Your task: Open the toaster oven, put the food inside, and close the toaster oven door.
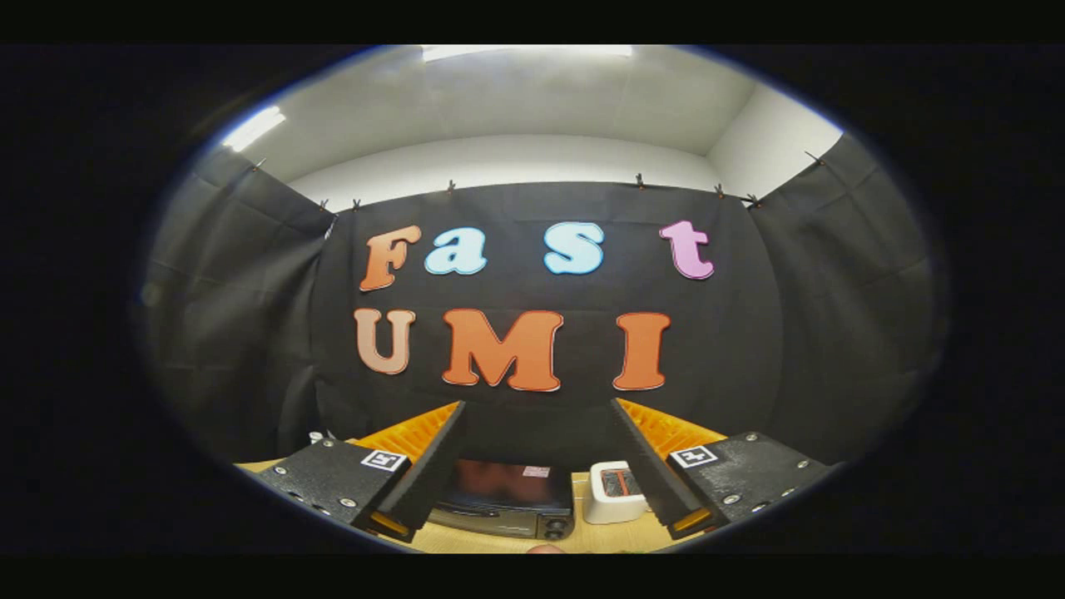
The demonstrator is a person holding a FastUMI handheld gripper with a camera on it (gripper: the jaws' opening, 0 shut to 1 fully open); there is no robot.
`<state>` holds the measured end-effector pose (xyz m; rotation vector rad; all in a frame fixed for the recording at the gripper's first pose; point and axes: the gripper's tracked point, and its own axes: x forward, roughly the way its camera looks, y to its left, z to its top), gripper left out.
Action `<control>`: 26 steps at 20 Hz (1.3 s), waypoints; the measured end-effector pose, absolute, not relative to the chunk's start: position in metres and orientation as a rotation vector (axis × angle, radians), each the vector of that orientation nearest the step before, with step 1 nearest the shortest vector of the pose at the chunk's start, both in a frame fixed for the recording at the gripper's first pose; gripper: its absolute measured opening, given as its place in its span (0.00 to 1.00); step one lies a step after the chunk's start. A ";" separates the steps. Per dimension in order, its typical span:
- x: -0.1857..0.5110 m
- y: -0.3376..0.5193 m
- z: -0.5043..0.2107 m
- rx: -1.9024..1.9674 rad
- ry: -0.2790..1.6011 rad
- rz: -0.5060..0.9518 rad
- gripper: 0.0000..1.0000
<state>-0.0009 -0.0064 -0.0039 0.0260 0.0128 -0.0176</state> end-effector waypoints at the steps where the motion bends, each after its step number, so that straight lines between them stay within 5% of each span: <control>1: -0.003 -0.009 -0.004 0.027 0.013 -0.020 0.99; 26: 0.005 0.023 -0.072 0.080 0.160 0.058 0.99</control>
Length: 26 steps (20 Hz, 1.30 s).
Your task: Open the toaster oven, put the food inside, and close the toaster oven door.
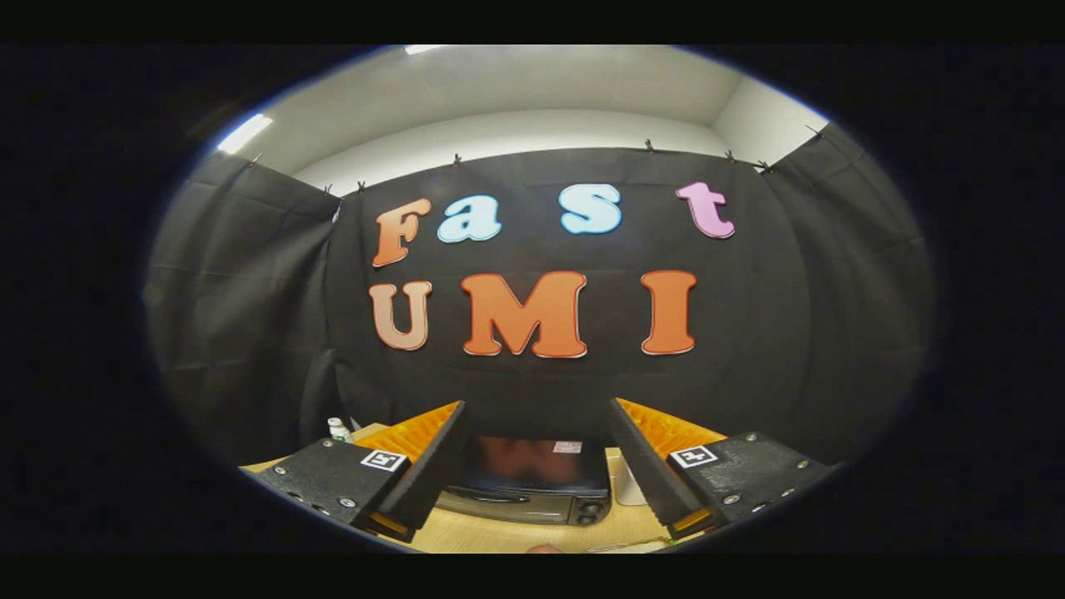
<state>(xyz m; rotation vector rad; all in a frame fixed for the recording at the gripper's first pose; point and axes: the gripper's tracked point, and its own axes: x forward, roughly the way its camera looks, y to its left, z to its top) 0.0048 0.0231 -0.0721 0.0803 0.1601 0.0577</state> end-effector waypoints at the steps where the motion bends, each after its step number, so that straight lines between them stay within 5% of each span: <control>1: 0.005 0.027 -0.082 0.082 0.179 0.063 0.99; 16: 0.033 0.095 -0.260 0.022 0.498 0.118 0.99; 26: 0.040 0.109 -0.301 0.068 0.531 0.068 0.98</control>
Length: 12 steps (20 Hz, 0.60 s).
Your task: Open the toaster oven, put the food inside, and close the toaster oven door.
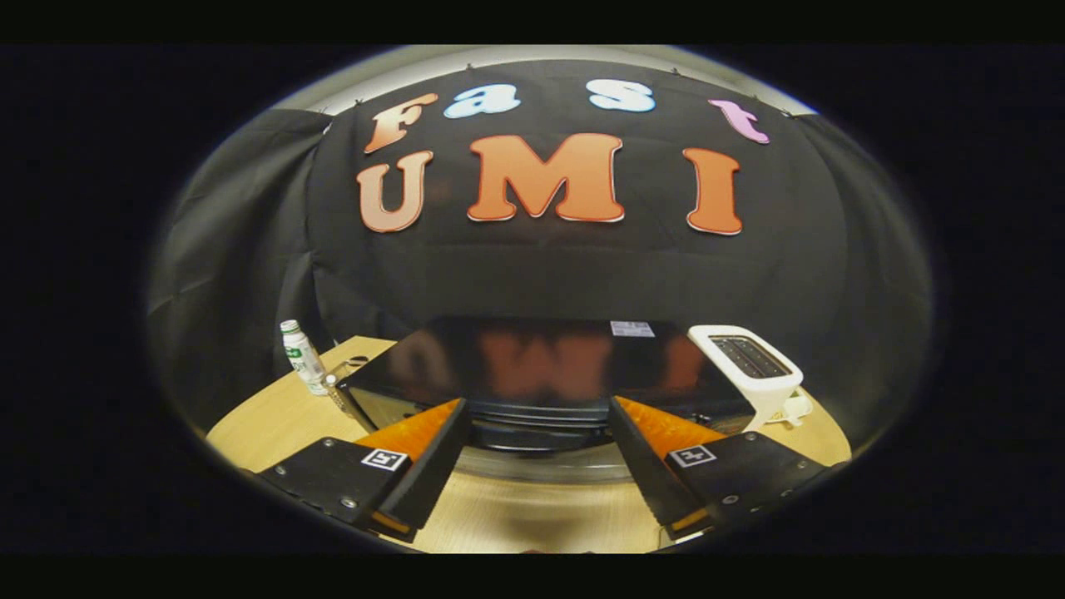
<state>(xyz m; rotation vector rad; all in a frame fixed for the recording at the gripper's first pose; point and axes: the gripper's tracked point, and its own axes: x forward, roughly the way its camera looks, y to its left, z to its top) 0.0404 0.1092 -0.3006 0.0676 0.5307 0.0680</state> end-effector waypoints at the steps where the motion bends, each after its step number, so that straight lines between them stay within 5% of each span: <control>1: 0.033 0.115 -0.302 0.093 0.522 0.074 0.98; 6: 0.001 0.115 -0.300 0.054 0.480 0.117 0.93; 12: -0.085 0.124 -0.331 -0.025 0.667 0.228 0.90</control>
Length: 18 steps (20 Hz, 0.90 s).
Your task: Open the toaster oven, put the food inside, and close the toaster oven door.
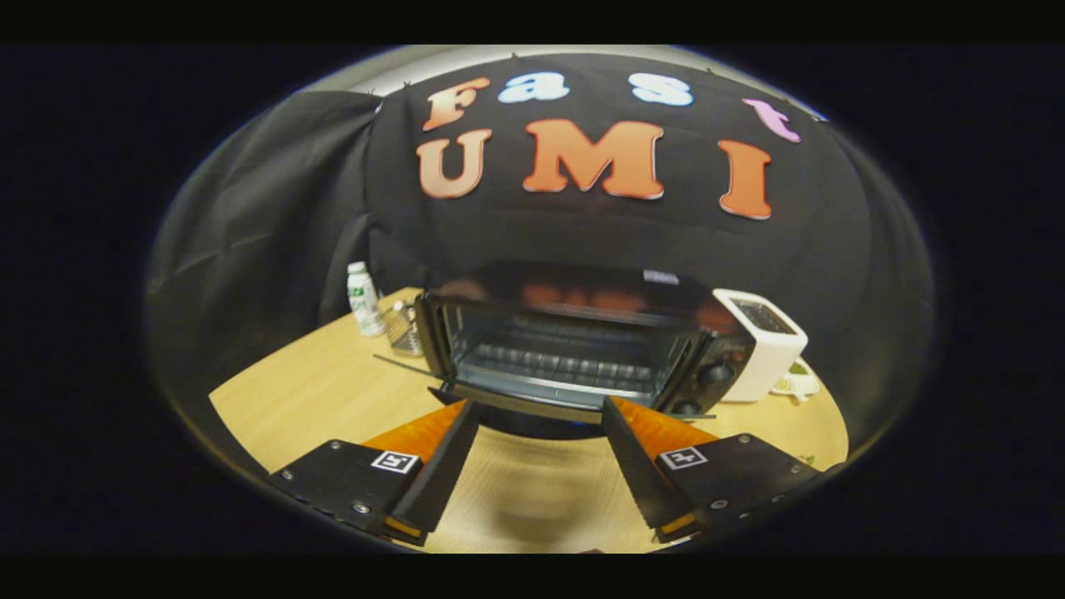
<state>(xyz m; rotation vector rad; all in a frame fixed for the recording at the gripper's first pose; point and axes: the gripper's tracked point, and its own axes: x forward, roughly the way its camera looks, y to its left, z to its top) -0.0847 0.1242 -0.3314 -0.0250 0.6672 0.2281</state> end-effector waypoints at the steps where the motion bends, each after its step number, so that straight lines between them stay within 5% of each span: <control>1: -0.094 0.124 -0.337 -0.019 0.702 0.239 0.89; 7: -0.134 0.143 -0.370 0.023 0.844 0.330 0.89; 11: -0.182 0.142 -0.426 0.075 1.097 0.347 0.81; 18: -0.167 0.132 -0.403 0.098 1.015 0.364 0.79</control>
